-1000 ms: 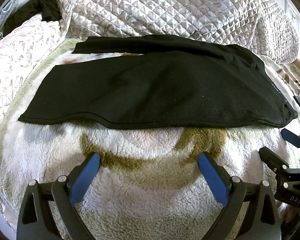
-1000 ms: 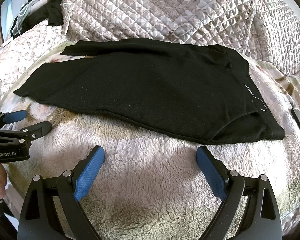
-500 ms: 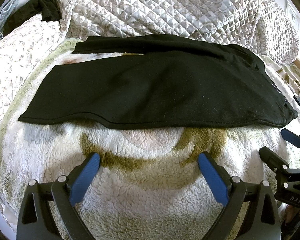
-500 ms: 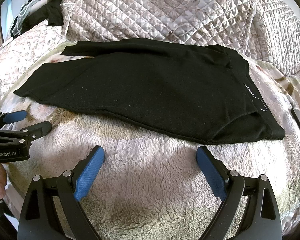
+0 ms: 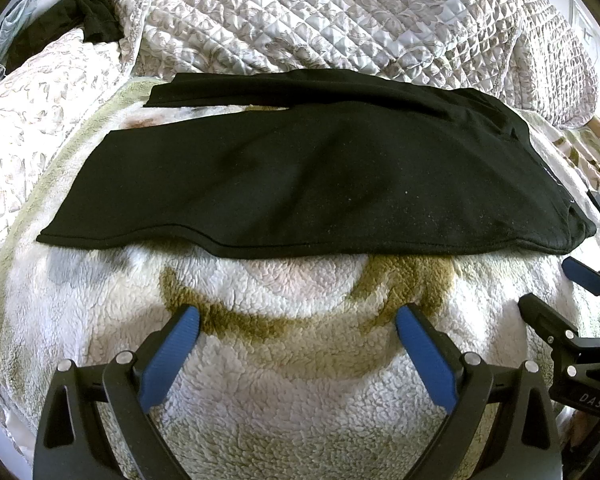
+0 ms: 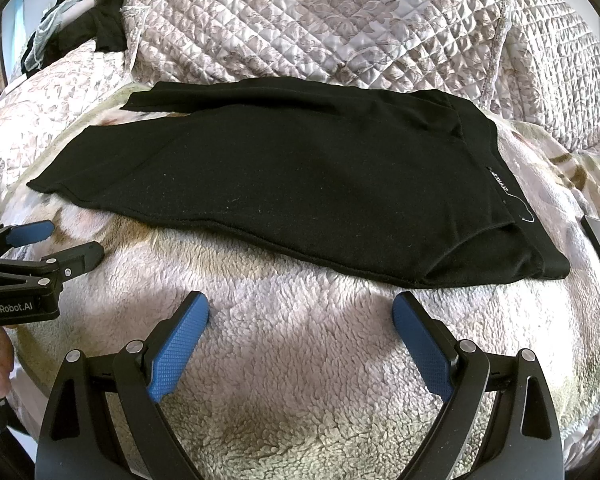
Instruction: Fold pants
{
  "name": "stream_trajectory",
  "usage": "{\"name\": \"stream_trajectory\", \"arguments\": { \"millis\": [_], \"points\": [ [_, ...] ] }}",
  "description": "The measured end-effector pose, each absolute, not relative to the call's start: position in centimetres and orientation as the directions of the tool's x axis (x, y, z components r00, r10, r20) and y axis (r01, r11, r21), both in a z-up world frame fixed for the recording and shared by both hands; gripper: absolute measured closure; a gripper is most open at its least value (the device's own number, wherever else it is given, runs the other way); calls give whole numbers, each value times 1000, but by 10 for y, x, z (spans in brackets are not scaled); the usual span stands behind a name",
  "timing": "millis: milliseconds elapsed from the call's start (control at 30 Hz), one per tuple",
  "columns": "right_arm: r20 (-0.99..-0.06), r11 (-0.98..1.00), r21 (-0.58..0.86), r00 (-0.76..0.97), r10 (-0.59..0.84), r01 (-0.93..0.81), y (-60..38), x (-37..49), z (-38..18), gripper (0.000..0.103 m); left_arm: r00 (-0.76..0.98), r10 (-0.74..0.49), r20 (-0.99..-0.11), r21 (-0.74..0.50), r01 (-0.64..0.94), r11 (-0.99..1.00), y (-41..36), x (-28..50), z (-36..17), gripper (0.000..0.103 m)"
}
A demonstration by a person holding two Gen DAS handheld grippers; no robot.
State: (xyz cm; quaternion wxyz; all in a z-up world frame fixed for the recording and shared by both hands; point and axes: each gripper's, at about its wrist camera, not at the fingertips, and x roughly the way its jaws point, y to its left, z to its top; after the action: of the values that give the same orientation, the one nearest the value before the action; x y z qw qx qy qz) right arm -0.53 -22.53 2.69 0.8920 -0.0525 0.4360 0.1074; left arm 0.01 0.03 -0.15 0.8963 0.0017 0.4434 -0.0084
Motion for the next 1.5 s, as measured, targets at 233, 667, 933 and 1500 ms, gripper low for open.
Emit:
{"name": "stream_trajectory", "arguments": {
  "millis": [233,667,933,1500],
  "points": [
    [-789,971,0,597,146,-238,-225,-6,27,10,606,-13,-795,-4,16,1000,0,0,-1,3],
    [-788,972,-2,599,144,-237,-225,-6,27,10,607,-13,-795,-4,17,1000,0,0,-1,3],
    [-788,972,0,598,145,-236,-227,-6,25,10,605,-14,-796,-4,17,1000,0,1,-2,3],
    [-780,970,44,598,182,-238,-227,-10,29,10,618,-46,-785,-43,20,999,6,-2,2,5]
  ]
}}
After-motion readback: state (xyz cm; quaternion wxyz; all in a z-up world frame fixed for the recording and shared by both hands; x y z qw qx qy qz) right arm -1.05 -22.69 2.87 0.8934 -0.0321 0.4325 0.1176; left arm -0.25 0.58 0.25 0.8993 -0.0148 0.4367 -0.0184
